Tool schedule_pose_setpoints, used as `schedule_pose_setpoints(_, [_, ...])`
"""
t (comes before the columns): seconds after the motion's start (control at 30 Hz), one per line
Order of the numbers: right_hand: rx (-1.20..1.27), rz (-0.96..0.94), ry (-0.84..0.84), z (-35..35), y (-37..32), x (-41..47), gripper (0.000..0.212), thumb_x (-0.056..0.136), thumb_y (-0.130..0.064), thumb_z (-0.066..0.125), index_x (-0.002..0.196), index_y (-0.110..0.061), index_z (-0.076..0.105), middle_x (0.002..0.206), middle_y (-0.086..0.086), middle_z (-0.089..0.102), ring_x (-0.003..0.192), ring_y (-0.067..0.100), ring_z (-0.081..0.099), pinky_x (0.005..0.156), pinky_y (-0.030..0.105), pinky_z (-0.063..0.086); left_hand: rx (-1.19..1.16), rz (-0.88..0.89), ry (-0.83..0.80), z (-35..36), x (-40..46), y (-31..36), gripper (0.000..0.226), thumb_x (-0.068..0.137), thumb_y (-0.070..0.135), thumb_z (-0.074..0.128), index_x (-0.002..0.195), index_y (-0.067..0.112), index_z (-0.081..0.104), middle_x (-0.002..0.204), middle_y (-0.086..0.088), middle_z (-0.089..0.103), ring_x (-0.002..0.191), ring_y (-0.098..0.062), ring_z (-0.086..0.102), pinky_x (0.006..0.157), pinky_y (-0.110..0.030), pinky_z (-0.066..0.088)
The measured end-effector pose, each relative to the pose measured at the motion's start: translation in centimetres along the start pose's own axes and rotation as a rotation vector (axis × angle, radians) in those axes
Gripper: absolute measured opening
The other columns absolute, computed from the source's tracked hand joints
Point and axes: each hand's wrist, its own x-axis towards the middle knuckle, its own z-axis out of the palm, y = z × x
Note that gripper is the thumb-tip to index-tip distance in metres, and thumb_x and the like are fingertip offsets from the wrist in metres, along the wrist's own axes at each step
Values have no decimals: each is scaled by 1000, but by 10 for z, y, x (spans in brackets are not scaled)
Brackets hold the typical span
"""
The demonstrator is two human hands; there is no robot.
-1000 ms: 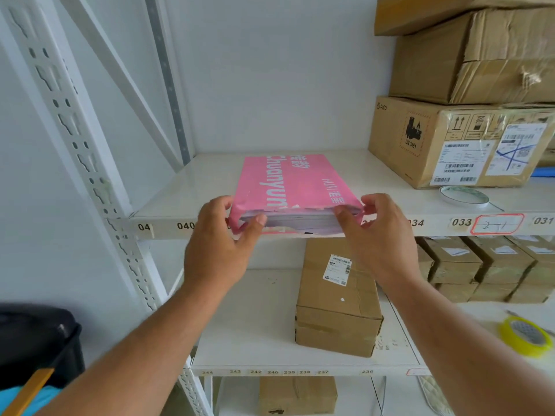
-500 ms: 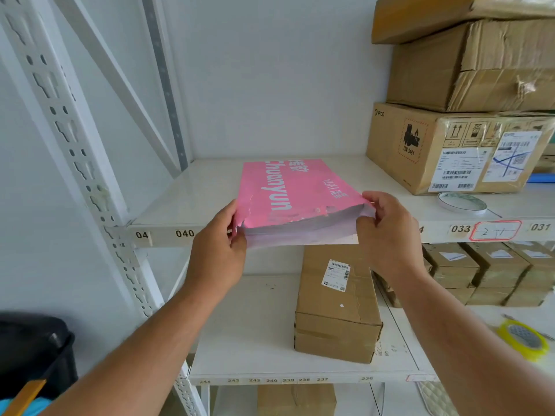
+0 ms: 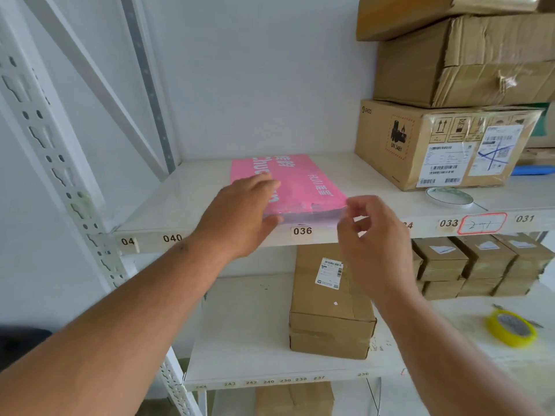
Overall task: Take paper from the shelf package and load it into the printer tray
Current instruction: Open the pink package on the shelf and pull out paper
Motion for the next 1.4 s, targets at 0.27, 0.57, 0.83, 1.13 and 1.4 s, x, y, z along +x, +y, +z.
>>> schedule_pose_setpoints(0.27, [-430,-379,-233,52,34,0,29,77,3,73,102,-12,73,101,5,71,61,36,68,47,39,55,217,105,-42,16,20,-6,15,96,34,62,108,25,64,107,0,72,93,-28,65,65,-30,33])
schedule_pose_setpoints(0.57, [-397,-557,24,47,33,-12,30,59,13,82,68,-9,64,66,4,58,45,23,42,37,26,31,220,126,-54,3,2,0,17,95,37,61,107,26,64,103,2,73,89,-28,66,63,-33,44])
schedule_pose_setpoints(0.83, [-409,-507,-73,44,39,-45,24,68,8,80,77,-11,67,76,2,62,46,25,50,35,29,36,243,126,-117,-10,0,1,66,83,68,65,137,31,57,128,9,66,117,-20,60,89,-39,54])
schedule_pose_setpoints(1.13, [966,813,-272,42,-18,-37,10,99,1,62,109,0,65,113,20,76,101,23,79,78,30,64,178,153,-237,-17,24,-5,68,75,67,72,132,31,66,122,12,67,107,-15,62,90,-34,51])
schedule_pose_setpoints(1.4, [1397,955,-279,61,-36,-34,31,99,13,55,129,12,63,131,31,67,106,33,66,85,37,62,138,164,-243,-22,27,-7,53,79,62,72,123,31,73,103,11,67,94,-17,61,84,-36,52])
